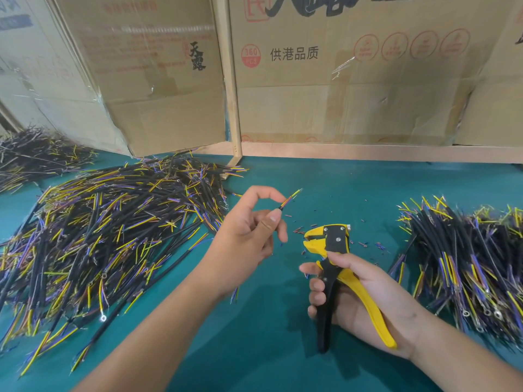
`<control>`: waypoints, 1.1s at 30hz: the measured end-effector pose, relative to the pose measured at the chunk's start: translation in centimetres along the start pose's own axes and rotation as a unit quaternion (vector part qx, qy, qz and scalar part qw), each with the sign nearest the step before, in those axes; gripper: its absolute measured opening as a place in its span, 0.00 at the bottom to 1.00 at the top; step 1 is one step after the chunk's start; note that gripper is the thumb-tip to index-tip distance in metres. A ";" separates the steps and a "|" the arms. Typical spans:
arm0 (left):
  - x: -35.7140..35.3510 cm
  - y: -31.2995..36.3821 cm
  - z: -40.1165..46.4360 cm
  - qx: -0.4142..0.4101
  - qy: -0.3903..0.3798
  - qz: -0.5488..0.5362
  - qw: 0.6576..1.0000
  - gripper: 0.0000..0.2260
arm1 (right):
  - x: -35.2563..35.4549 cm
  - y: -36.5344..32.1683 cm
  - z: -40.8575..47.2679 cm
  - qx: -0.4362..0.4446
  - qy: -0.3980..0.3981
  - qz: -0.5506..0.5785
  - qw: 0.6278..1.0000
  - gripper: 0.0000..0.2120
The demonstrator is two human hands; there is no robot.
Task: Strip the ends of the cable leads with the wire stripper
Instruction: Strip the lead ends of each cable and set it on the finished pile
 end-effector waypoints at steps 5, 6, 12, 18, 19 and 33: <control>-0.2 0.0 -0.1 0.002 -0.017 0.007 1.000 0.07 | -0.4 -0.1 -0.2 -0.001 0.009 0.015 1.000 0.24; -0.2 0.0 -0.1 0.005 -0.021 0.006 1.000 0.07 | -0.5 -0.2 -0.2 -0.005 0.021 0.029 0.999 0.25; -0.5 -0.4 -0.1 0.011 -0.031 0.040 0.999 0.10 | -1.4 -0.4 -0.4 0.003 0.042 0.038 0.998 0.26; -0.2 -0.1 -0.2 -0.074 0.011 0.191 0.979 0.10 | -1.6 -0.5 -0.6 0.047 0.008 0.016 0.999 0.27; -0.1 -0.1 -0.2 -0.083 0.022 0.202 0.976 0.10 | -1.8 -0.6 -0.6 0.064 0.009 0.003 0.998 0.28; -1.6 1.6 -1.5 -0.174 0.123 0.349 0.913 0.09 | -6.0 -0.2 -2.2 0.150 -0.025 0.035 0.988 0.22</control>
Point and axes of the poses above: each hand's wrist, its own z-axis towards the middle knuckle, its own x-axis out of the back of the hand, y = z × x, the point moved 4 cm from there along z, towards the middle knuckle, and after that the axes turned 7 degrees about x, right-handed, at the moved point
